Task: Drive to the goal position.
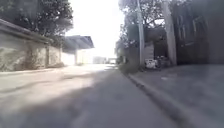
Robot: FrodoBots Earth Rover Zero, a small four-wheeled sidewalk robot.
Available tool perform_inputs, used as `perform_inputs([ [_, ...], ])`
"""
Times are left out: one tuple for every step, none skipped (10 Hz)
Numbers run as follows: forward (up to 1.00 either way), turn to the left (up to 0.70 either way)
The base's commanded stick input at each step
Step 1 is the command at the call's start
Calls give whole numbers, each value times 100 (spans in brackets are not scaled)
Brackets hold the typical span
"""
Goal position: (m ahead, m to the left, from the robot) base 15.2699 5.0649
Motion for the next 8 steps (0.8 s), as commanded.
perform_inputs([
  [100, 0],
  [100, -9],
  [100, -30],
  [100, -30],
  [100, -26],
  [100, -3],
  [100, 0],
  [100, 0],
])
